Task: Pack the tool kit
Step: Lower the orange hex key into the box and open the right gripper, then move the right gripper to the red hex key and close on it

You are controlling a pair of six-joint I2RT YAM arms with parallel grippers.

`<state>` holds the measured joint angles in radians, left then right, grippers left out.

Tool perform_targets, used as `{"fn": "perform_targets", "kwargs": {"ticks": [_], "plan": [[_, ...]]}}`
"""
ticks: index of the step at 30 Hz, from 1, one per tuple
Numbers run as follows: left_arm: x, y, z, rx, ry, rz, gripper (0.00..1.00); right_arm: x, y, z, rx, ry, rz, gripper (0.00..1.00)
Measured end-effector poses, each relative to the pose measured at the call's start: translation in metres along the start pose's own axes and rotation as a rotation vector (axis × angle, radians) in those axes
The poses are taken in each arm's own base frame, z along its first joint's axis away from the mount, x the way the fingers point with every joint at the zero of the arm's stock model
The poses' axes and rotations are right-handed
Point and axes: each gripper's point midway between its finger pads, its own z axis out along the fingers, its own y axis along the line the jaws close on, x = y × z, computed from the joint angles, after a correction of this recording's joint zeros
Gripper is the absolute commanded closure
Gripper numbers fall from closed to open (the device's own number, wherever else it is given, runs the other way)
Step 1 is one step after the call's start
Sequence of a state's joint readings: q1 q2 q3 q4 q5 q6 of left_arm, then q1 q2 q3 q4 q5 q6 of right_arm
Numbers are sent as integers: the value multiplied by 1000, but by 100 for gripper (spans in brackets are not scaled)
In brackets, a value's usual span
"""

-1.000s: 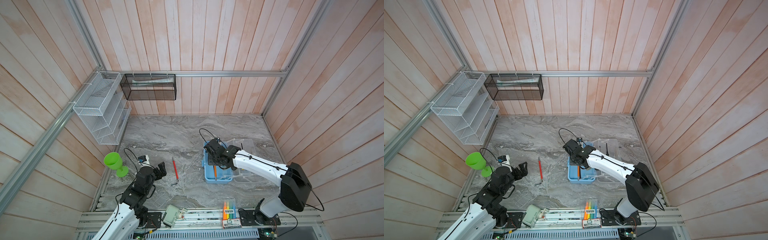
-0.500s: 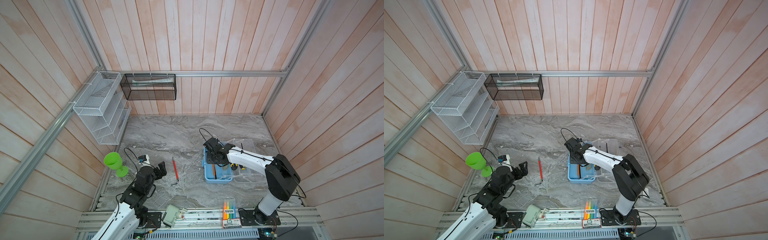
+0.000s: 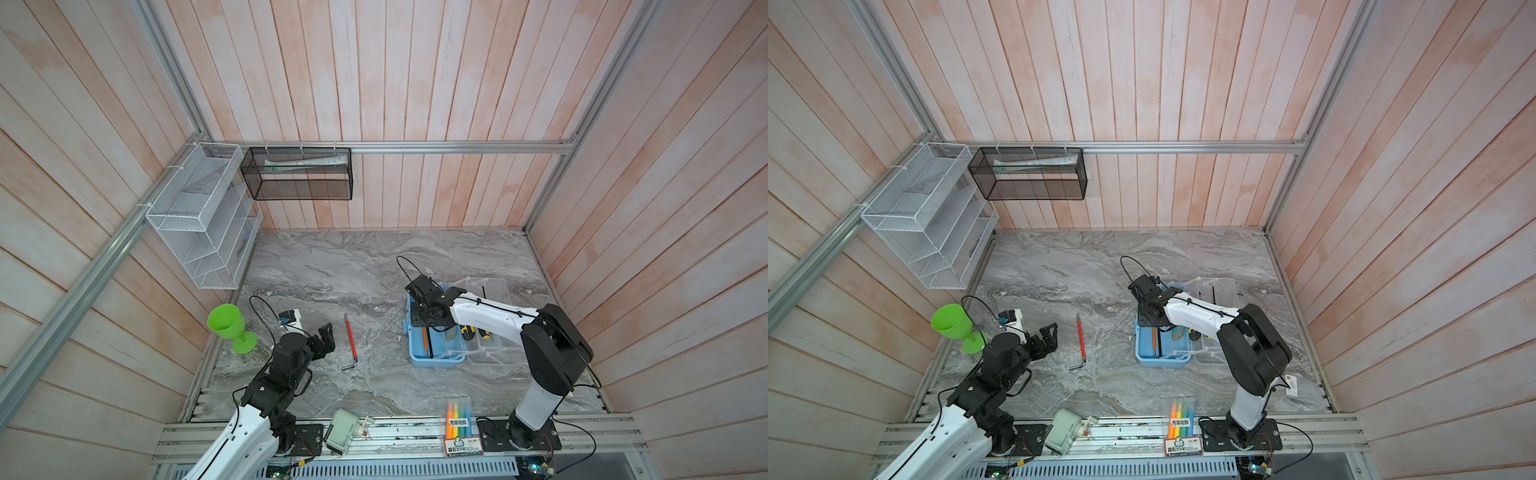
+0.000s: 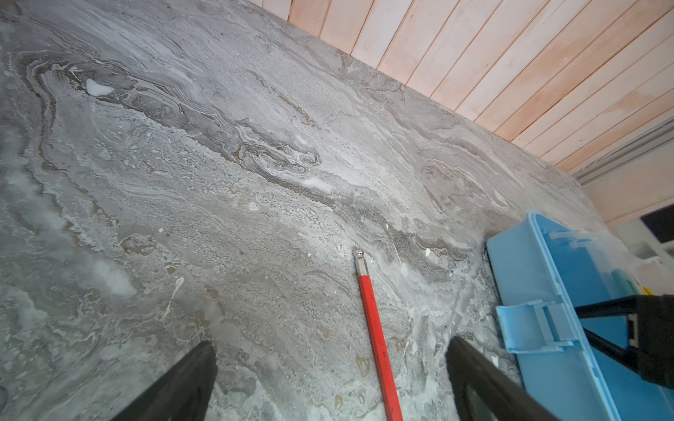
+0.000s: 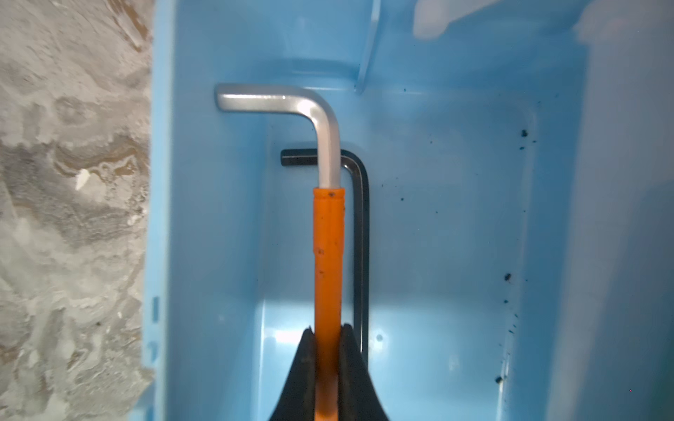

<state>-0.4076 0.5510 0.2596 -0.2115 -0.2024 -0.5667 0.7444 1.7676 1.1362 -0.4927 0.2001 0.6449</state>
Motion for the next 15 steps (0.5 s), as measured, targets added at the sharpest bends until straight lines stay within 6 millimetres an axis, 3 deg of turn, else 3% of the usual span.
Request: {"fn": "perform_targets", "kwargs": {"ticks": [8,15], "plan": [[1,-1,1,3,7,3,0,-16,13,-3,-24,-16,-46,67],[-1,3,0,-18,-7,-5,0,-43,31,-30,-54,-78,-92,64]]}}
